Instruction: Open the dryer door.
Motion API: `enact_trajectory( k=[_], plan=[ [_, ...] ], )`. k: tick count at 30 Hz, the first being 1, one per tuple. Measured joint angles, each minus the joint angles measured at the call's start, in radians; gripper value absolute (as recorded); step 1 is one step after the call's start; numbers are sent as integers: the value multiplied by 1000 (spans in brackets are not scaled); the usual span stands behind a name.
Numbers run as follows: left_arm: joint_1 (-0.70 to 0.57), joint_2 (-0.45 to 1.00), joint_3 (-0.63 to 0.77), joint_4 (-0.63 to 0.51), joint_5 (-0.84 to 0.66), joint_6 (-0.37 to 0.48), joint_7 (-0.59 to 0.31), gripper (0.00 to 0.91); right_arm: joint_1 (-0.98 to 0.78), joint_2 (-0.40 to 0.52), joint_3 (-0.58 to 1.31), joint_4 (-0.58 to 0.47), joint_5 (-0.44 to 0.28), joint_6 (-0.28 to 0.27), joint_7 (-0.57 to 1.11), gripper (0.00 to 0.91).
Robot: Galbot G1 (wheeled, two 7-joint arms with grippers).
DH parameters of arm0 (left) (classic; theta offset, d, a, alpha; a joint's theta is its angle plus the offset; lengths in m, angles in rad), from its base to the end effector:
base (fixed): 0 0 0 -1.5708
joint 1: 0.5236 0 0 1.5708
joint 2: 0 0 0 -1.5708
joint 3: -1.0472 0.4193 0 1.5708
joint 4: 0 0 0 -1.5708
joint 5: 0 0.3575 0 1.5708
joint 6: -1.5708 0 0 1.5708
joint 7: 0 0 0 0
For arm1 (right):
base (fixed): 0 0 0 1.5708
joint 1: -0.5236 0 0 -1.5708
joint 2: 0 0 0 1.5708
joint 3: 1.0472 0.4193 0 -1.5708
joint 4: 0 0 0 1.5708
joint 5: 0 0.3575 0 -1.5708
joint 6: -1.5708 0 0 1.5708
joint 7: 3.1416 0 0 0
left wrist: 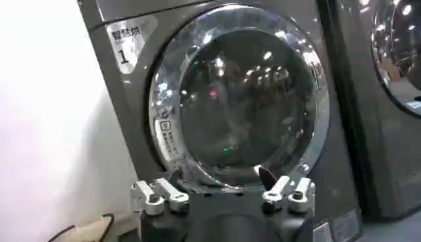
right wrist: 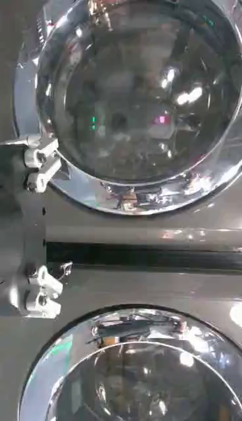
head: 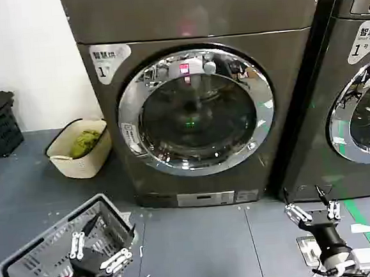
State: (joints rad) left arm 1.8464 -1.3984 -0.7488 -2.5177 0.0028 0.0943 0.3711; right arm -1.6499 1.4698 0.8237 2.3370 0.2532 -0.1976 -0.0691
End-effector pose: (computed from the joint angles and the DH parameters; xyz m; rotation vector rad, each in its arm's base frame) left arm 0.0565 0.0681 -0.2291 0.5295 3.0438 0.4556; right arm 0.1104 -0.0930 -0.2737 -0.1201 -3.1386 0.0020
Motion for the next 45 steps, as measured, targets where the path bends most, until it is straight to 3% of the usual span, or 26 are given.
enact_trajectory(
  k=[14, 27, 37, 45],
  plan=[
    [10, 18, -6, -18, -5, -9, 0, 907, 125, -210, -45, -125, 147, 115, -100, 907],
    [16, 14, -11, -38, -3, -10, 0, 907, 340, -423, -193, -283, 223, 169, -212, 907],
    [16, 10, -14, -38, 1, -19, 15, 907, 537, -534, -359, -397, 264, 210, -294, 907],
    [21, -2, -15, -43, 8, -38, 26, 907, 704, -557, -506, -487, 287, 226, -312, 907]
  ],
)
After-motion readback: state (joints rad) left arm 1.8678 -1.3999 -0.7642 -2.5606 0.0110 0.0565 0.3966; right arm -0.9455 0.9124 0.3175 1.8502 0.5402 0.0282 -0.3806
